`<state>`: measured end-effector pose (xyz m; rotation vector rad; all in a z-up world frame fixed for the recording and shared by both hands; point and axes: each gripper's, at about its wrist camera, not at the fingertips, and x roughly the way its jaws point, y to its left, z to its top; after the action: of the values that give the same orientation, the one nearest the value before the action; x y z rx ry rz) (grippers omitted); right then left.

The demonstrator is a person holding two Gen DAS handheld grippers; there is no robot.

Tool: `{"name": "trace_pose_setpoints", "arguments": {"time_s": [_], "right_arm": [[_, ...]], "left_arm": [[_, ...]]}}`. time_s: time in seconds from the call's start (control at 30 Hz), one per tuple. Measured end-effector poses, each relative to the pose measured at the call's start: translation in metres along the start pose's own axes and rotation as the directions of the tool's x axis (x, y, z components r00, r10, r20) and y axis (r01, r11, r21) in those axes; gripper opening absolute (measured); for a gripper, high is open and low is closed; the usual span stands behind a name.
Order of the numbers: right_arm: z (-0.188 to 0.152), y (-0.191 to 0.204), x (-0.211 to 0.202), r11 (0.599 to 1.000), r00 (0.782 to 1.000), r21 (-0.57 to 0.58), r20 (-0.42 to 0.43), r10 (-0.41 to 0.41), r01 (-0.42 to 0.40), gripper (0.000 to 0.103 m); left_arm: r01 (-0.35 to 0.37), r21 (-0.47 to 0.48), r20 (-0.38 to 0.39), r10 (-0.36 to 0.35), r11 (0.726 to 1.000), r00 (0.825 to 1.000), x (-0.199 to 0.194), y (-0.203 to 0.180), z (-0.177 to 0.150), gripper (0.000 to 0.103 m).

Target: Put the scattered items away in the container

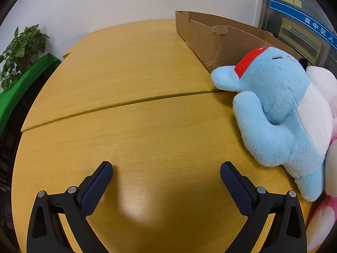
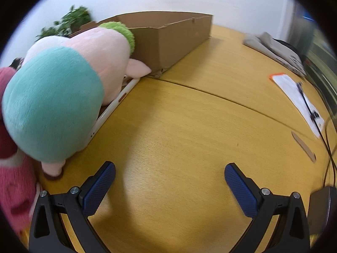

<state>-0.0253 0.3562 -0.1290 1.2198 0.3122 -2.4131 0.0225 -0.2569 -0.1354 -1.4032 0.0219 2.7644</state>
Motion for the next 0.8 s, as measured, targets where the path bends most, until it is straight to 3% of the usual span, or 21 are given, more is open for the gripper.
{"name": "trace_pose_setpoints", "arguments": {"time_s": [0.1,0.2,0.3,0.4,0.5,0.6,0.8], "right_arm": [[-0.007,0.003,-0.005,1.0,1.0,0.013,0.0,-0.013,0.013,0.102],[-0.02,0.001,-0.025,0.989,0.994,0.103,0.006,-0.109,0.108,0.102],[-0.036,0.004,-0.083,0.971,0.981,0.206,0.125,-0.147,0.119,0.102],[-0.046,0.013,-0.135,0.958,0.961,0.265,0.216,-0.172,0.111,0.102],[-0.054,0.039,-0.173,0.957,0.948,0.281,0.277,-0.156,0.075,0.102],[-0.051,0.07,-0.178,0.953,0.95,0.303,0.296,-0.102,0.007,0.102],[-0.041,0.152,-0.165,0.965,0.955,0.258,0.293,-0.037,-0.041,0.102]], "left_arm": [[-0.034,-0.022,0.049,0.035,0.999,0.998,-0.03,-0.015,-0.012,0.103],[-0.079,-0.054,0.146,0.086,0.995,0.986,-0.084,-0.033,-0.027,0.103],[-0.118,-0.104,0.227,0.139,0.988,0.964,-0.147,-0.057,-0.05,0.103],[-0.124,-0.149,0.261,0.16,0.981,0.952,-0.187,-0.085,-0.068,0.103],[-0.104,-0.19,0.242,0.15,0.976,0.959,-0.203,-0.115,-0.075,0.103],[-0.05,-0.199,0.255,0.101,0.979,0.962,-0.207,-0.151,-0.079,0.103],[-0.016,-0.066,0.274,0.034,0.998,0.961,-0.198,-0.234,-0.077,0.103]]}}
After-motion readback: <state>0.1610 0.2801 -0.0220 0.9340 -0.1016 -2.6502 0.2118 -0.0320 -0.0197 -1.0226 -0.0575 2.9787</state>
